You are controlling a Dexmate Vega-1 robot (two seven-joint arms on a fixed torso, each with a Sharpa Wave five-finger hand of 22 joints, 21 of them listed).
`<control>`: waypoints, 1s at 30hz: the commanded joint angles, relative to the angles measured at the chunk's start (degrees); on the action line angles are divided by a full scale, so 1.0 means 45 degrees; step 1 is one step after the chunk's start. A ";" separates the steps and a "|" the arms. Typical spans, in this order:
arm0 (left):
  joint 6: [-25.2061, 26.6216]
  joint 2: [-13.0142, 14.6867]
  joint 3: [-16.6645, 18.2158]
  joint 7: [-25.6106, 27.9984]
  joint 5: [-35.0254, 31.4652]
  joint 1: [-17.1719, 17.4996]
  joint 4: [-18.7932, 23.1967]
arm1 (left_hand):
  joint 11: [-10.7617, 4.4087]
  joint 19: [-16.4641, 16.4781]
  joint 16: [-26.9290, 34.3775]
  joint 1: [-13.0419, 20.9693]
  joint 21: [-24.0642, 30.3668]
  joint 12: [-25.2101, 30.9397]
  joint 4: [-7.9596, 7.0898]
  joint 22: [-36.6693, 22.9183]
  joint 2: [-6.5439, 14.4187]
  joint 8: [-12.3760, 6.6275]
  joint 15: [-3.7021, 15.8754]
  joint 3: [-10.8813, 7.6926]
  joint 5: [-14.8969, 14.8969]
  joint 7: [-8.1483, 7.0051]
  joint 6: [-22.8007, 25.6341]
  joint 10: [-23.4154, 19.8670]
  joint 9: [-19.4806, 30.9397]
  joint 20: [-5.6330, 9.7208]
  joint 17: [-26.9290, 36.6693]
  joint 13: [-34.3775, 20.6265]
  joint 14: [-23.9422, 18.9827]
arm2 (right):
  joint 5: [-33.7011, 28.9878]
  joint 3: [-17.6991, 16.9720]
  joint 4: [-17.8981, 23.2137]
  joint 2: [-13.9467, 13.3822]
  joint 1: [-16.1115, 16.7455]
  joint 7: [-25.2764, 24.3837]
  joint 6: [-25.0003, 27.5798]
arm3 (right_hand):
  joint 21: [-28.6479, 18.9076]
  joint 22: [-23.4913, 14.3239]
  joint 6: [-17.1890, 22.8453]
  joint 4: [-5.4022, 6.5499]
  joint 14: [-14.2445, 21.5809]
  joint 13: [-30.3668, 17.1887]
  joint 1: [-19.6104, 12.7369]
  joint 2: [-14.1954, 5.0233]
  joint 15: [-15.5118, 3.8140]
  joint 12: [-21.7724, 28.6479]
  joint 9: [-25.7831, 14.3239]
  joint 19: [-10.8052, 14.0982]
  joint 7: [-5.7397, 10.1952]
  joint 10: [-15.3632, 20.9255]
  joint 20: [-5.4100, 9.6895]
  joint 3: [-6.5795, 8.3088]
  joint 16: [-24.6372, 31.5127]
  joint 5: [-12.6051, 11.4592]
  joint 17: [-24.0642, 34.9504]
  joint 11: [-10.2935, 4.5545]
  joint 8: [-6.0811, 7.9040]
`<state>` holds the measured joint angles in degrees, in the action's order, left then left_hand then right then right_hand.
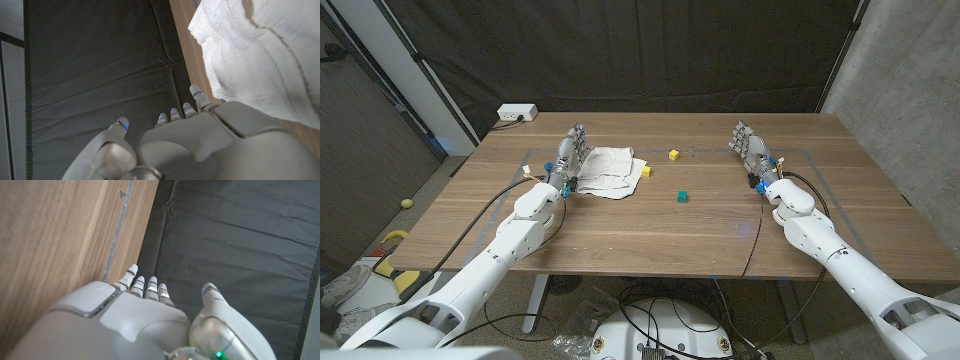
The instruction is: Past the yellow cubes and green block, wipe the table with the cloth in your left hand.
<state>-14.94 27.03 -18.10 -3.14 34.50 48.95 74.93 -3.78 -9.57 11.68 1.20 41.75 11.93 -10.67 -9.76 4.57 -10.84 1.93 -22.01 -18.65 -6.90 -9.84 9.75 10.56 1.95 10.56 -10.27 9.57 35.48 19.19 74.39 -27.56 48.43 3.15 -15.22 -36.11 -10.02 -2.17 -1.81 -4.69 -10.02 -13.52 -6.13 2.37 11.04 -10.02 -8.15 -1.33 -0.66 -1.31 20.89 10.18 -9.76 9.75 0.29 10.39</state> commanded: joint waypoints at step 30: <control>0.4552 -0.0772 0.1710 0.1751 -0.8235 0.0652 0.3067 | -0.0395 -0.0270 0.0387 0.2489 -0.0501 0.0466 0.2182 -0.0080 -0.1133 -0.0425 -0.0743 0.0183 0.0166 -0.1272 -0.0444 -0.0220 0.0107 -0.1726 0.0023 -0.0121 -0.0969 | -0.2077 -0.2423 -0.0755 0.2043 0.0106 0.1871 0.0904 | 0.0143 -0.0050 0.0060 -0.0027 0.0143 -0.0066 -0.0020 -0.0009 0.0476 0.0131 -0.0070 -0.0009 0.0173 0.0033 -0.0359 -0.0075 0.0153 -0.0052 0.0044 0.0069 0.0108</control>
<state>-1.47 20.58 -8.11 1.03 7.82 52.13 83.79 -5.44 -9.85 13.01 11.57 39.81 13.81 -1.63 -10.02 -0.22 -12.31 -1.30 -21.18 -18.29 -11.87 -10.12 9.11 10.82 -5.56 10.51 -10.55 5.98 27.27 9.68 71.94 -19.62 49.09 10.18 -11.43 -35.76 -10.01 -2.05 -1.98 -4.08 -10.01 -13.51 -6.13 4.22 11.25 -10.29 -8.04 -0.80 -0.66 -2.70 20.71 10.61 -9.75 9.74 0.28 10.61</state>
